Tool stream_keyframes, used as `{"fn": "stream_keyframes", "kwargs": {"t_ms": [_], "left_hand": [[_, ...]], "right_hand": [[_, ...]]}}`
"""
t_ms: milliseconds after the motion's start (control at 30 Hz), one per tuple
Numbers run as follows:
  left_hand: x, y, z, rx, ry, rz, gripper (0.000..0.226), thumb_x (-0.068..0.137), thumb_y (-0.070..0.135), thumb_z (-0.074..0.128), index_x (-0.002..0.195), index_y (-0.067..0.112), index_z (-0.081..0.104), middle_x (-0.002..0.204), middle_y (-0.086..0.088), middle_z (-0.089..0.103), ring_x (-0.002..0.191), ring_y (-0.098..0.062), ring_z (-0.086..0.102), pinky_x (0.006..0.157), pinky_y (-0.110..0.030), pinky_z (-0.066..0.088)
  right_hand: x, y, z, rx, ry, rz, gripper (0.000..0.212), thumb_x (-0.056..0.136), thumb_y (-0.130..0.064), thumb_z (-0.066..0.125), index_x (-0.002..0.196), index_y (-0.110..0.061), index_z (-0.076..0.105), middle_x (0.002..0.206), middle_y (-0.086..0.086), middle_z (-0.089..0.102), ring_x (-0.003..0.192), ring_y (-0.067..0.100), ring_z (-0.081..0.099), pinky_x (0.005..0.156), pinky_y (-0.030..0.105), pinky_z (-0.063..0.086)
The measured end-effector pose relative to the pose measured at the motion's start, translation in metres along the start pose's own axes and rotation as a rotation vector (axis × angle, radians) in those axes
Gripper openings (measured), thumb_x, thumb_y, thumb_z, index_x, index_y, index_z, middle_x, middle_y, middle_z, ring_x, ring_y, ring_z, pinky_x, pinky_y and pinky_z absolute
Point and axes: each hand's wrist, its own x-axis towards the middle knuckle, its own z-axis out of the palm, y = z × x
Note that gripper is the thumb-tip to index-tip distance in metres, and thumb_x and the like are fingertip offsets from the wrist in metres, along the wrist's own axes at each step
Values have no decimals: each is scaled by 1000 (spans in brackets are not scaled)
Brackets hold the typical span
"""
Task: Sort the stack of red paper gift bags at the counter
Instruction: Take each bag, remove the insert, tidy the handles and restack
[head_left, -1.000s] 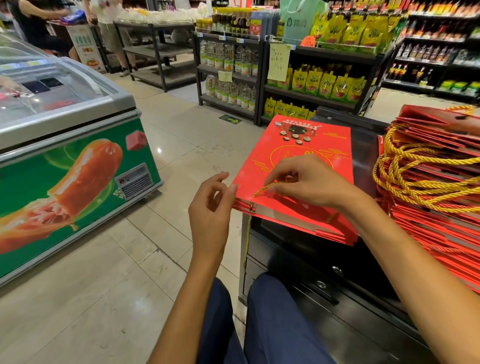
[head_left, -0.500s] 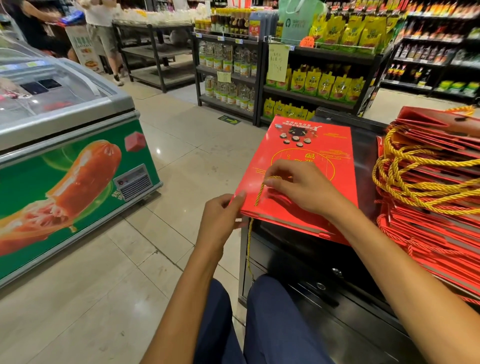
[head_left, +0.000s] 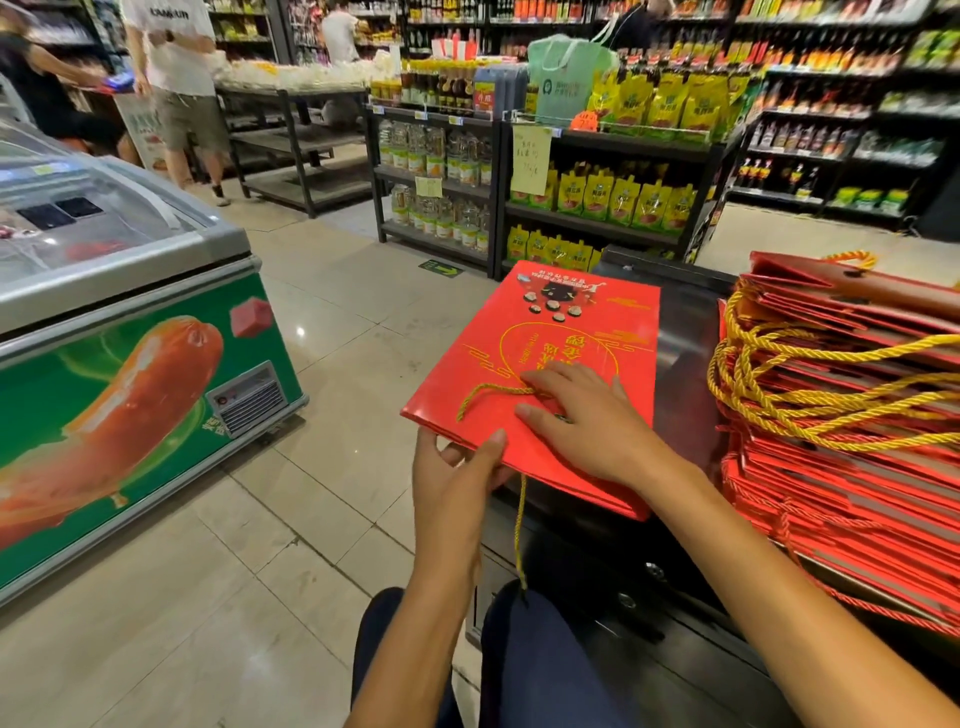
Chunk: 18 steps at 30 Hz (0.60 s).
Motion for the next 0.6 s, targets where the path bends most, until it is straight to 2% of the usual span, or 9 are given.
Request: {"fn": "stream_keyframes", "kwargs": {"t_ms": [33, 100, 167, 267, 333, 433, 500, 533, 600], "left_hand": [[4, 5, 0, -16, 43, 42, 48, 94, 2, 69, 135, 22, 56, 110, -21, 72, 99, -30, 75, 80, -39, 63], [16, 19, -1, -5, 117, 140, 44, 97, 0, 63, 135, 20, 55, 111, -20, 71, 99, -30, 73, 75, -35, 62], [27, 38, -2, 65, 140, 269, 38, 100, 3, 59, 133, 21, 55, 110, -12, 71, 98, -24, 71, 73, -33, 60], [37, 70, 1, 295, 105, 510, 30, 103, 12, 54, 126, 30, 57, 107, 13, 69, 103, -8, 67, 83, -41, 62], [39, 88, 6, 442, 35, 642, 25, 106, 19, 52, 127, 32, 57, 108, 15, 68, 103, -4, 66, 85, -41, 62], [40, 97, 12, 773, -48, 860, 41, 105, 14, 51, 139, 36, 54, 117, 8, 65, 106, -3, 60, 91, -26, 55], [43, 87, 11, 992, -117, 947, 56, 101, 4, 53, 146, 37, 51, 123, 1, 62, 108, -9, 58, 92, -23, 50], [43, 77, 9, 1085, -163, 955, 61, 98, 2, 55, 148, 38, 50, 124, -2, 61, 107, -12, 58, 91, -28, 53], [42, 54, 7, 1249, -268, 932, 66, 94, 2, 57, 150, 37, 48, 122, -4, 61, 103, -21, 59, 83, -42, 56]], "right_hand": [[1, -1, -2, 87, 12, -32, 53, 101, -57, 47, 148, -32, 48, 151, -5, 48, 145, 19, 37, 121, 58, 22], [3, -2, -11, 254, 53, -76, 50, 102, -50, 53, 147, -27, 51, 148, -5, 52, 138, 13, 46, 117, 37, 32], [2, -5, -25, 405, 125, -65, 49, 101, -45, 58, 147, -28, 52, 146, -8, 54, 133, 7, 49, 110, 25, 36], [0, -10, -49, 591, 237, -59, 53, 98, -52, 55, 147, -32, 50, 149, -14, 51, 136, 2, 46, 111, 25, 36], [-1, -13, -65, 676, 321, -61, 54, 102, -48, 50, 152, -30, 44, 155, -14, 44, 139, -2, 42, 108, 15, 35], [-6, -17, -83, 799, 435, -31, 51, 108, -44, 40, 157, -31, 35, 154, -19, 39, 120, -27, 40, 90, -7, 32], [-7, -16, -86, 801, 485, -23, 50, 109, -45, 38, 157, -31, 35, 152, -22, 37, 112, -38, 33, 86, -10, 30], [-7, -14, -86, 776, 497, -22, 48, 109, -44, 38, 156, -30, 38, 152, -22, 38, 113, -37, 33, 89, -10, 29], [-6, -9, -85, 691, 474, -23, 42, 108, -40, 44, 148, -28, 50, 149, -17, 46, 121, -23, 42, 97, -2, 32]]}}
